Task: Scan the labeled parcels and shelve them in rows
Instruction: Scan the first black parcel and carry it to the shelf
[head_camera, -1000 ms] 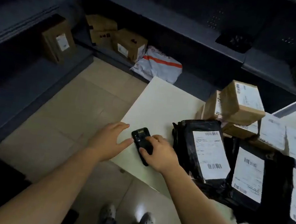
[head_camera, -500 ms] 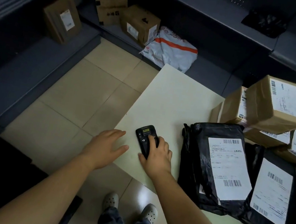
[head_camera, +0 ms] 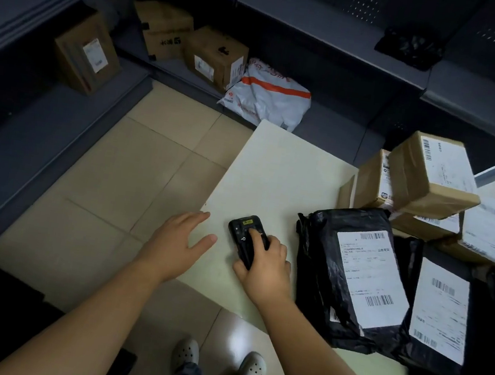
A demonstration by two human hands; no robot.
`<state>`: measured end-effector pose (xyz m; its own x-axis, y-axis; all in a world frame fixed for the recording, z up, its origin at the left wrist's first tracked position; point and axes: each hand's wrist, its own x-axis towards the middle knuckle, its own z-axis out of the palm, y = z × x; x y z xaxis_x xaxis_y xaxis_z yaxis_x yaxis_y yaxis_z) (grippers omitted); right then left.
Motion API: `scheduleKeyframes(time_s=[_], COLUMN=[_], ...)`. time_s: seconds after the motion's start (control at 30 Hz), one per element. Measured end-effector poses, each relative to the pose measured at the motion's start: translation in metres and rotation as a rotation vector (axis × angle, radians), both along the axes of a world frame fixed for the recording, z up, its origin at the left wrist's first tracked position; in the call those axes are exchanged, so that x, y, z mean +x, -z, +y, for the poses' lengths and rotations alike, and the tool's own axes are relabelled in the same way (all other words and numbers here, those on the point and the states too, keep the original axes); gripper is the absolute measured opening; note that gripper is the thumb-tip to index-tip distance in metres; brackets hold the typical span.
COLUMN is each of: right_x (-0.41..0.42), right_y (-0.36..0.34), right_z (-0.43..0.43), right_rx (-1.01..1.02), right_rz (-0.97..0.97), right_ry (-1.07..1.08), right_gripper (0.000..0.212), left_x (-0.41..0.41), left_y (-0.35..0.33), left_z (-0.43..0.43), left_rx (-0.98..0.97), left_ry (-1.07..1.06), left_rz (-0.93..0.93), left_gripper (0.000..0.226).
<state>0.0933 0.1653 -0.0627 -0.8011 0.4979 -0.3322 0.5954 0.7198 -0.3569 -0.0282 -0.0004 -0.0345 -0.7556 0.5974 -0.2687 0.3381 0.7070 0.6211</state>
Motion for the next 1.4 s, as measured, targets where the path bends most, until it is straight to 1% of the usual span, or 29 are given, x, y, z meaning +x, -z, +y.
scheduleKeyframes(time_s=[0.1, 0.17, 0.23, 0.3, 0.43, 0.53, 0.63, 0.7, 0.8, 0.87, 0.93, 1.07, 1.17, 1.23, 1.3, 1.4], right_x=[0.002, 0.008, 0.016, 0.026, 0.055, 0.080, 0.106, 0.124, 0.152, 0.172, 0.191, 0.225, 0.242, 0.249, 0.254, 0.258], right_y=[-0.026, -0.047, -0.069, -0.091, -0.135, -0.164, -0.186, -0.194, -0.198, -0.198, -0.197, -0.196, -0.194, -0.191, -0.188, -0.184], right_z=[0.004, 0.006, 0.009, 0.012, 0.024, 0.043, 0.068, 0.085, 0.108, 0.125, 0.145, 0.179, 0.198, 0.206, 0.211, 0.215], right_rx=[-0.019, 0.016, 0.057, 0.048, -0.095, -0.214, -0.342, -0.406, -0.429, -0.372, -0.271, 0.002, 0.168, 0.236, 0.276, 0.317], right_rz=[0.066, 0.101, 0.142, 0.200, 0.411, 0.509, 0.612, 0.644, 0.665, 0.639, 0.549, 0.428, 0.346, 0.299, 0.283, 0.272], right_ry=[0.044, 0.053, 0.062, 0.094, 0.264, 0.377, 0.478, 0.512, 0.472, 0.412, 0.346, 0.188, 0.113, 0.083, 0.061, 0.036], right_gripper=[0.068, 0.068, 0.068, 0.068, 0.066, 0.061, 0.054, 0.054, 0.056, 0.064, 0.072, 0.072, 0.072, 0.072, 0.071, 0.070], left_x=[-0.007, -0.007, -0.005, -0.002, 0.011, 0.029, 0.050, 0.065, 0.091, 0.113, 0.135, 0.173, 0.198, 0.212, 0.221, 0.225], left_y=[-0.016, -0.031, -0.047, -0.062, -0.083, -0.095, -0.104, -0.107, -0.114, -0.120, -0.124, -0.124, -0.122, -0.121, -0.120, -0.118], left_z=[0.007, 0.014, 0.023, 0.033, 0.052, 0.070, 0.091, 0.108, 0.135, 0.153, 0.169, 0.193, 0.205, 0.208, 0.210, 0.213], left_rx=[0.092, 0.144, 0.198, 0.231, 0.282, 0.302, 0.327, 0.327, 0.313, 0.291, 0.279, 0.259, 0.233, 0.209, 0.185, 0.099], left_ry=[-0.024, -0.022, -0.023, -0.014, 0.042, 0.075, 0.112, 0.123, 0.128, 0.122, 0.108, 0.108, 0.063, 0.050, 0.038, 0.023], left_rz=[-0.011, -0.001, 0.030, 0.060, 0.097, 0.104, 0.111, 0.120, 0.162, 0.186, 0.193, 0.174, 0.183, 0.193, 0.198, 0.242], left_gripper=[0.061, 0.061, 0.055, 0.050, 0.049, 0.051, 0.066, 0.072, 0.066, 0.055, 0.049, 0.056, 0.050, 0.048, 0.050, 0.055])
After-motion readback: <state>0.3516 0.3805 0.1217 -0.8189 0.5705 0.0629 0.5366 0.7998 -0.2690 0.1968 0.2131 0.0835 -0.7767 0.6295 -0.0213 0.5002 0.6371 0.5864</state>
